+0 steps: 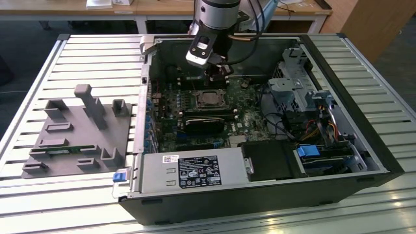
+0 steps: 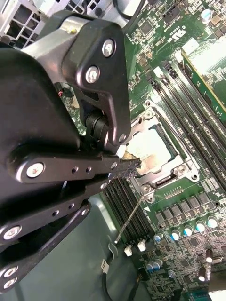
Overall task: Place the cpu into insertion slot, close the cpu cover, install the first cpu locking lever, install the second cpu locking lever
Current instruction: 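Install the first cpu locking lever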
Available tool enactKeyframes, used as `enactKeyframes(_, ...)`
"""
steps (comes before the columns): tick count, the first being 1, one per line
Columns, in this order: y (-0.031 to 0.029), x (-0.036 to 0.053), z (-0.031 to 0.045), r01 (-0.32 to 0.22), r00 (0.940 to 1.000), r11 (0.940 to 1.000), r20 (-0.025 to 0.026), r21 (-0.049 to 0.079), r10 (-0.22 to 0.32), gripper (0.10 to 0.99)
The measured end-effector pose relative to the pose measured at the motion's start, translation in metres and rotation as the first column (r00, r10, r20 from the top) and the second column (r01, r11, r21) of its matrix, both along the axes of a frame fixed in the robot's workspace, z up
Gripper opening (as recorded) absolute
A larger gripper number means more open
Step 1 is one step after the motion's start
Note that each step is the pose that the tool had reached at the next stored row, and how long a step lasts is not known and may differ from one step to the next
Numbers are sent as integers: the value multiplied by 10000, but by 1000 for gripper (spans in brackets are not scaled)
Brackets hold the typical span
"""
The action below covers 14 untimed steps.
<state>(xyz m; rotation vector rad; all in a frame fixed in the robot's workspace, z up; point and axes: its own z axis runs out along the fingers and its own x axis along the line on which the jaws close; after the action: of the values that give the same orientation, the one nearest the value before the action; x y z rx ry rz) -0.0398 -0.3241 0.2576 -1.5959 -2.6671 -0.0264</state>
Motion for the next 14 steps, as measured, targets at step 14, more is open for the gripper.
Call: enactKeyframes(14,0,0,0,-555,9985,9985,1,0,555,106)
